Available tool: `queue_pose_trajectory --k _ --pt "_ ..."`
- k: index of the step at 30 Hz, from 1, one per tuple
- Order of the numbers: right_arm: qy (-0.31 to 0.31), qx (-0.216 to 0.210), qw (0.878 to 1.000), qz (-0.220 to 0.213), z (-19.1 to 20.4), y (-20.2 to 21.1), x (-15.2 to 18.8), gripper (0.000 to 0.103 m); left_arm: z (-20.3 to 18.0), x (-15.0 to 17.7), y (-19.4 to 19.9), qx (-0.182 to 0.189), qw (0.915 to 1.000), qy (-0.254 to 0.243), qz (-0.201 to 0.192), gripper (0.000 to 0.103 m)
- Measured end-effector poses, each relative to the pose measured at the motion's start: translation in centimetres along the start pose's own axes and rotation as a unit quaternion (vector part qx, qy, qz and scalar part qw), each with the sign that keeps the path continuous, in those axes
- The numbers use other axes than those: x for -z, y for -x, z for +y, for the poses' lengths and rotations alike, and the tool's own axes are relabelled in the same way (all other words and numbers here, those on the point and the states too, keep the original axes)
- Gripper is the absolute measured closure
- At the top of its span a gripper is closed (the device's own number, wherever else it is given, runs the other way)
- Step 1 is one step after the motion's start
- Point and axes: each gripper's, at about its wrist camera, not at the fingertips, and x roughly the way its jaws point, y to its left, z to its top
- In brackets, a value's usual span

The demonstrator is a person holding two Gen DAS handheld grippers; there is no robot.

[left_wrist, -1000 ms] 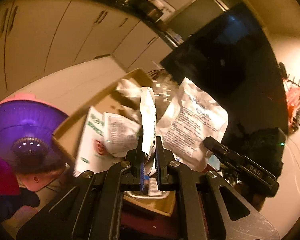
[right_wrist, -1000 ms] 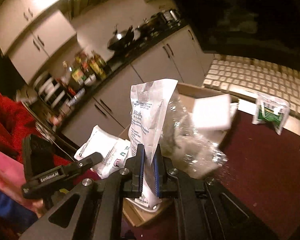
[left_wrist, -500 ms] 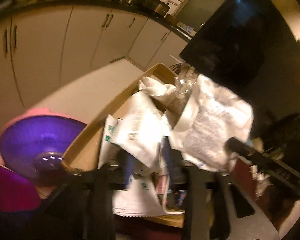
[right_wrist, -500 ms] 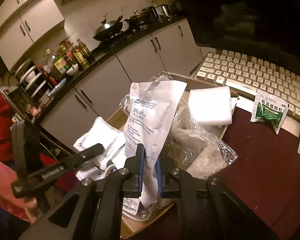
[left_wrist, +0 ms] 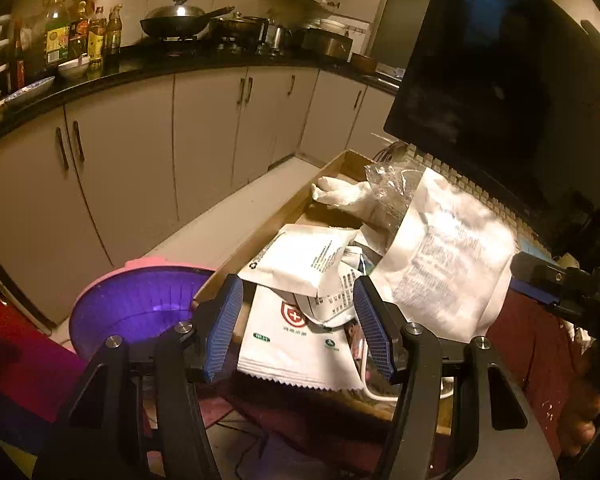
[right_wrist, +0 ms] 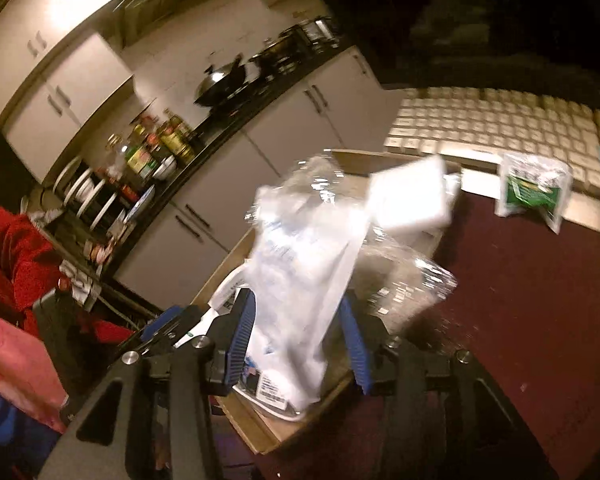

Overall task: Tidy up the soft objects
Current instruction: 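Open both tools over the tray and move them back to the table, then grasp the green-print granule sachet with right tool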

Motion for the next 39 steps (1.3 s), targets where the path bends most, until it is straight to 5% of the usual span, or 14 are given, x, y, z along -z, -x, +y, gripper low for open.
queue_pose_trajectory --k 5,17,20,32,39 --pt "0.014 -0.007 1.000 0.005 0.5 0.3 0.9 0.059 -0.3 0.1 0.1 0.036 0.9992 0.017 0.003 0.045" --pt "-0.003 -0.042 0.999 -0.011 -1.2 3.0 1.3 0.055 -2.6 0.3 2.0 0.019 0.9993 0.001 -0.032 0.045" --pt "-0.020 -0.035 0.999 -0.031 -3.2 5.1 1.2 0.032 -4.3 0.1 3.3 0.042 0.9982 -0.011 -0.042 0.045" --pt "-0.109 0.027 0.993 -0.032 -13.4 10.0 0.7 0.032 -13.0 -1.0 1.1 0.210 0.9771 -0.014 0.031 0.041" --pt "-0.138 0.042 0.989 -0.008 -16.4 8.4 -1.9 0.032 -16.2 -1.3 -0.9 0.226 0.9726 -0.017 0.053 0.041"
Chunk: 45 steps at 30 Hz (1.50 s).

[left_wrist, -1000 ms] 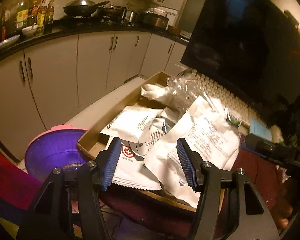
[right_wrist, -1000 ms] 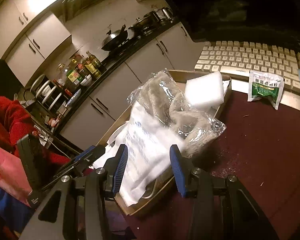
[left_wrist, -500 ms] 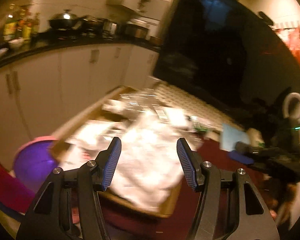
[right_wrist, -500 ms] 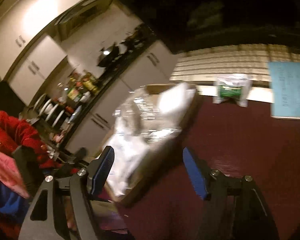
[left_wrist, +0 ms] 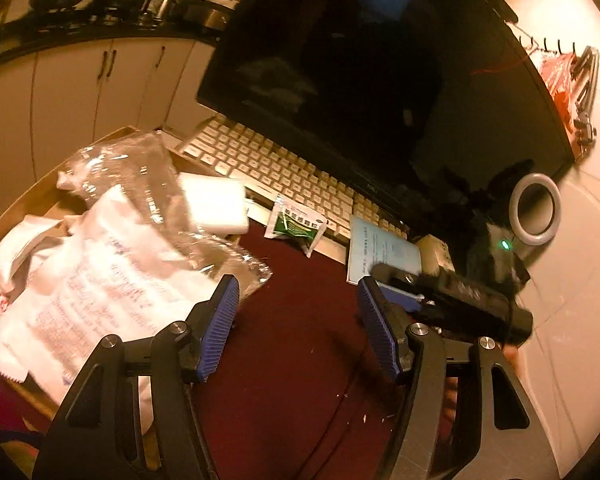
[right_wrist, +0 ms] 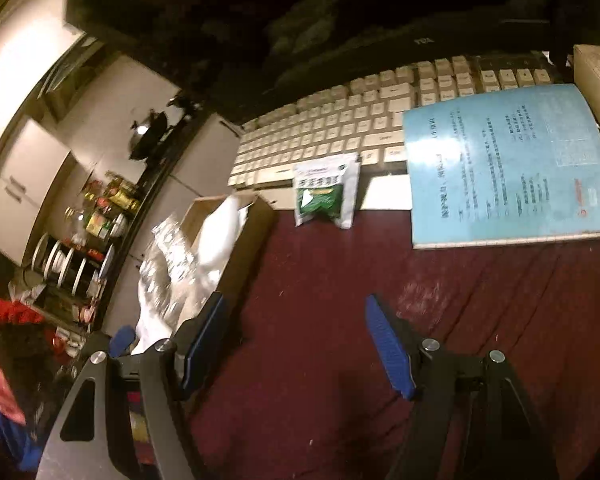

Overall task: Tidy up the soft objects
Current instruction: 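Grasp the green-print granule sachet with right tool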

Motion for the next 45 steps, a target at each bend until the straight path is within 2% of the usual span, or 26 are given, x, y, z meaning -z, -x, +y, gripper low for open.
queue_pose_trajectory --k 4,9,13,14,16,19,24,27,29,35,37,38,43,45 --pt "-0.035 0.000 0.999 0.013 -1.1 -2.3 -2.3 0.035 0.2 -0.1 -0.2 0.004 1.0000 0.000 0.000 0.041" --pt "-0.062 0.027 0.998 0.020 -2.0 -5.4 -5.1 0.050 1.1 -0.1 0.5 0.005 0.9999 0.011 -0.006 0.041" --pt "-0.068 0.053 0.996 0.029 -2.2 -7.7 -6.3 0.066 1.7 0.0 0.9 0.009 0.9998 0.018 -0.007 0.041" --pt "-0.072 0.056 0.996 0.026 -2.3 -8.1 -6.4 0.074 1.8 0.0 1.0 0.009 0.9998 0.019 -0.007 0.041" --pt "-0.073 0.060 0.995 0.023 -2.1 -8.3 -6.3 0.082 1.9 0.1 1.0 0.008 0.9997 0.020 -0.007 0.041" --pt "-0.061 0.073 0.995 0.020 -1.7 -8.3 -6.0 0.085 1.9 0.3 0.9 0.013 0.9996 0.023 -0.001 0.041" --pt "-0.067 0.042 0.997 0.015 -1.6 -5.6 -4.0 0.092 1.0 0.6 0.7 0.022 0.9996 0.018 0.007 0.041" --pt "-0.071 0.026 0.997 0.006 -2.2 -2.2 -0.9 0.094 -0.1 0.9 0.3 0.038 0.9990 0.005 0.022 0.041" --pt "-0.086 0.006 0.996 0.017 -3.1 -0.6 1.3 0.094 -0.8 1.2 -0.2 0.053 0.9979 -0.001 0.037 0.041" --pt "-0.082 -0.024 0.996 0.030 -4.1 3.5 7.3 0.094 -3.4 4.1 -4.0 0.100 0.9869 -0.015 0.126 0.041" --pt "-0.076 -0.030 0.996 0.039 -3.9 3.6 8.5 0.094 -3.4 5.2 -6.1 0.125 0.9791 0.001 0.160 0.041" --pt "-0.074 -0.034 0.996 0.043 -3.9 3.7 9.1 0.094 -3.2 5.8 -7.2 0.123 0.9770 0.014 0.174 0.041" --pt "-0.063 -0.059 0.995 0.046 -3.3 4.0 10.5 0.094 -2.5 7.2 -9.4 0.120 0.9722 0.045 0.196 0.042" --pt "-0.060 -0.065 0.995 0.043 -3.5 4.4 10.8 0.094 -1.9 7.4 -9.8 0.132 0.9692 0.060 0.199 0.042"
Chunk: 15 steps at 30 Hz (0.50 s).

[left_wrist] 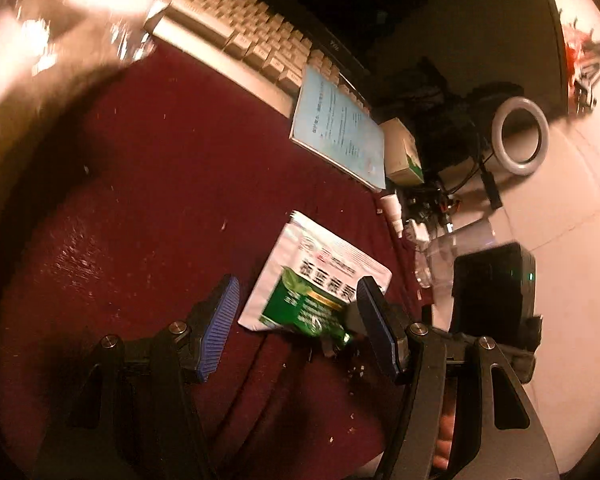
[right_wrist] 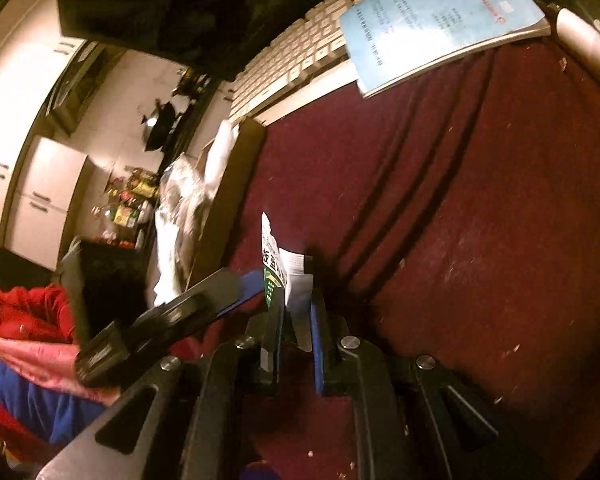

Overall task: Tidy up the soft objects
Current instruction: 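Grasp the green-print granule sachet with right tool, then carry the granule sachet with right tool into the tray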

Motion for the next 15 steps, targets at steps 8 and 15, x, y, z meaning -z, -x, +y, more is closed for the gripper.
queue_pose_trajectory --k 8,15 --pt "0.005 -0.016 1.000 0.016 0.0 -0.7 0.2 0.094 0.6 -0.2 -0.2 0.046 0.9989 0.005 -0.003 0.049" --pt "0.025 0.006 1.000 0.006 0.8 -0.3 0.3 0.088 0.8 0.9 1.2 0.036 0.9989 0.009 -0.029 0.085"
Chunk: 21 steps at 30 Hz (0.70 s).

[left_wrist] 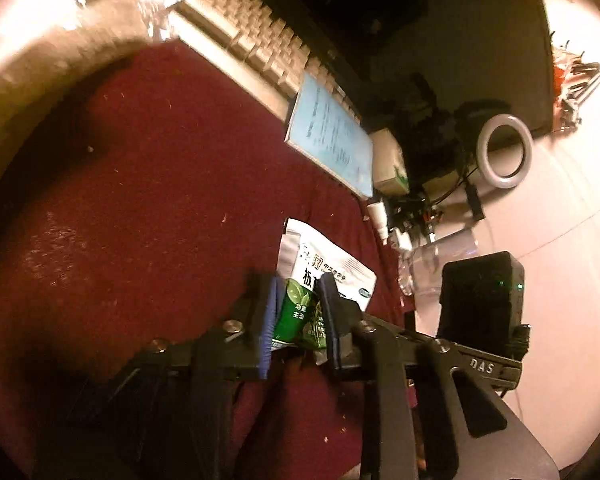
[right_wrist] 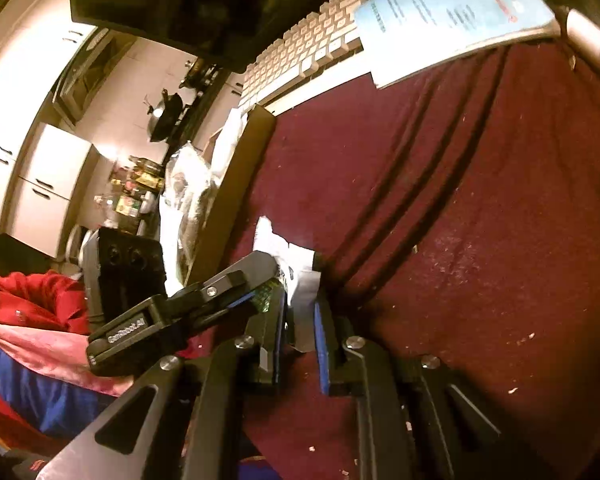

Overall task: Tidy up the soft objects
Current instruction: 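Carry the granule sachet with right tool into the tray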

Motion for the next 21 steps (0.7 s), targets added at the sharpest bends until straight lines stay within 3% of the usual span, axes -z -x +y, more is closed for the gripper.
queue_pose_trajectory --k 5,10,15,21 --pt "0.039 -0.026 0.999 0.005 3.3 -0.3 -0.3 0.086 -1.2 0.4 4.7 -0.004 0.9985 -0.012 -0.052 0.090" --pt "0.112 -0.054 0.992 0.021 10.3 -3.5 -2.4 0.086 -0.4 -1.0 12.0 -0.019 0.9916 0.006 -0.127 0.090" --pt "0.161 -0.079 0.983 0.047 16.7 -9.3 -4.8 0.085 3.1 -3.3 18.9 -0.036 0.9773 0.041 -0.205 0.090" --pt "0.176 -0.061 0.980 0.075 19.7 -16.2 -6.7 0.084 8.7 -5.6 21.3 -0.053 0.9680 0.091 -0.228 0.090"
